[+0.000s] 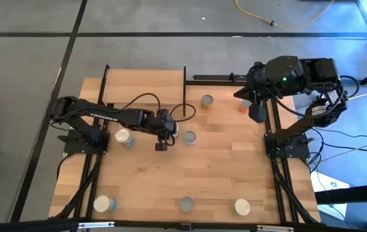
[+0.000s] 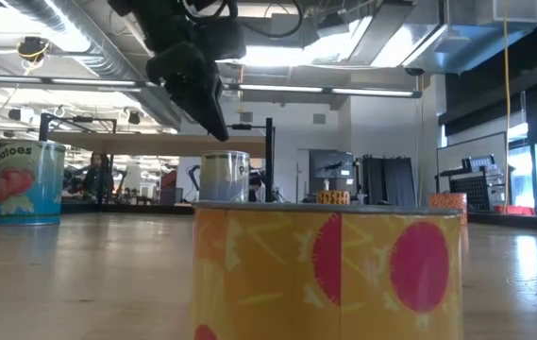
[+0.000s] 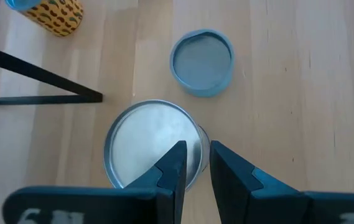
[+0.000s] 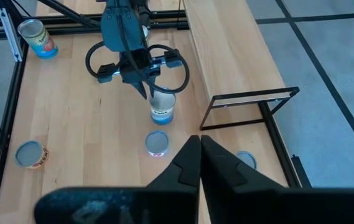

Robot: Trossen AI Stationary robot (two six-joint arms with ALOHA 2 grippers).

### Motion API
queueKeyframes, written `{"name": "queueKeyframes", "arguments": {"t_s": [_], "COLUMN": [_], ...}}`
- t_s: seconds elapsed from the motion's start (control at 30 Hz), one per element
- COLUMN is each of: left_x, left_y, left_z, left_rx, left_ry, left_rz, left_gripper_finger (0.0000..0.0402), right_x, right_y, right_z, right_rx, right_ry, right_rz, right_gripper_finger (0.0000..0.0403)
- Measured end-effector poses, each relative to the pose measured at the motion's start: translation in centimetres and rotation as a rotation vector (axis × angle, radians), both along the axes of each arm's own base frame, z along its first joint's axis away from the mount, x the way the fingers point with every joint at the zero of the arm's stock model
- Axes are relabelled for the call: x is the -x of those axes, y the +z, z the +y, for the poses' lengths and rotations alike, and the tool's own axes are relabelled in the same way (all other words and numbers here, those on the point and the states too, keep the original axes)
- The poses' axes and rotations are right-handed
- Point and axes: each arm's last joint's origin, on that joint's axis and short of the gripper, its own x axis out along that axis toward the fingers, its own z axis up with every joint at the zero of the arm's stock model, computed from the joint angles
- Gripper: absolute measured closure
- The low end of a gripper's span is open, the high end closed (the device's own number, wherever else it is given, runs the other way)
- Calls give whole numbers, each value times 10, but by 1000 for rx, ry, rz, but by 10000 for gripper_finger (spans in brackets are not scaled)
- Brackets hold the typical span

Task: Pick and place cans onto a shelf
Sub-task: Put the blue canned peas on the shelf

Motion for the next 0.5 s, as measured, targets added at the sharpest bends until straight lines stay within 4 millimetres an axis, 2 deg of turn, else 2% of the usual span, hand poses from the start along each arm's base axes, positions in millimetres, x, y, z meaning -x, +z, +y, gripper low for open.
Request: {"name": "queueKeyframes", "arguments": {"t_s": [0.5], "left_x": [-2], "left_y": [-6], "left_z": [3], "left_rx": [65], "left_ry": [14], "left_rz": [10], "left_gripper_finger": [339], "right_x": [0], "right_y": [0], "right_z": [0], "right_rx": [4], "right_ry": [1], "right_rz": [1], "right_gripper_finger": [392]}}
